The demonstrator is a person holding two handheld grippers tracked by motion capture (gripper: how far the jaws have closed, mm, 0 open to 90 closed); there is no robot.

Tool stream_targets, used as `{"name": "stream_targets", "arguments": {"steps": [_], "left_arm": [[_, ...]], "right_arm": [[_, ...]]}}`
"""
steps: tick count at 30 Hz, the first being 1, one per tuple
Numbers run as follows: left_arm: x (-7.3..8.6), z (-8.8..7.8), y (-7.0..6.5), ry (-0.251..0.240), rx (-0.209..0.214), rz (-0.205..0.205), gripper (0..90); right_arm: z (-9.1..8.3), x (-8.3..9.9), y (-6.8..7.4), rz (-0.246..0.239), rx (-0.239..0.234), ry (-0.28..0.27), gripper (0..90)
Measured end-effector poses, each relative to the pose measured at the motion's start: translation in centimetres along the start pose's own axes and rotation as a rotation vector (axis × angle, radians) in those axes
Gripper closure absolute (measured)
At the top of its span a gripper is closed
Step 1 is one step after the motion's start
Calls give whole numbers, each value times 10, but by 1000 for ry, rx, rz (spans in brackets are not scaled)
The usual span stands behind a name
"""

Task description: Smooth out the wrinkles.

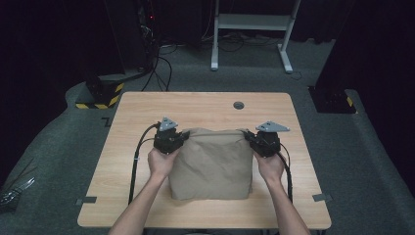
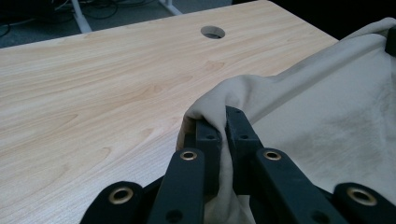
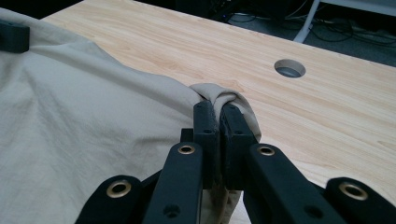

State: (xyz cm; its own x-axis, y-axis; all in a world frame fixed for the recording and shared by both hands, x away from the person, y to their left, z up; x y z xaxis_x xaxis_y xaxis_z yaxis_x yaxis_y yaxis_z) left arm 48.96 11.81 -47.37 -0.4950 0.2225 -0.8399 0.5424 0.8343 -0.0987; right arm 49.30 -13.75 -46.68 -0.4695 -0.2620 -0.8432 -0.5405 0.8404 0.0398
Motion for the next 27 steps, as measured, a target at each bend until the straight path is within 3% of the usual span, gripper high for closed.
{"name": "stream_targets", "arguments": {"steps": [27], "left_arm": [[7, 22, 11, 53, -6, -32, 854]], "right_arm": [[21, 10, -10, 22, 10, 57, 867]]}}
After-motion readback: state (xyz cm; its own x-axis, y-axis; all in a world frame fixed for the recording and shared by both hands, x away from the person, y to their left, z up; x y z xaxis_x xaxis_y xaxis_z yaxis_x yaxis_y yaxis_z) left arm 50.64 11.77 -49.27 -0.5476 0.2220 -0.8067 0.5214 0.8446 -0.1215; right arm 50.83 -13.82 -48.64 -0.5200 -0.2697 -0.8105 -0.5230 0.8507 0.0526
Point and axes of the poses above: each handheld gripper's, and its own axes: z roughly forward along the jaws, x roughly out of its underside, y roughly to its left, the point moved 8 cm from there along z, roughly forward along the jaws, and after that the axes turned 1 degree about z, right-handed, at the moved point
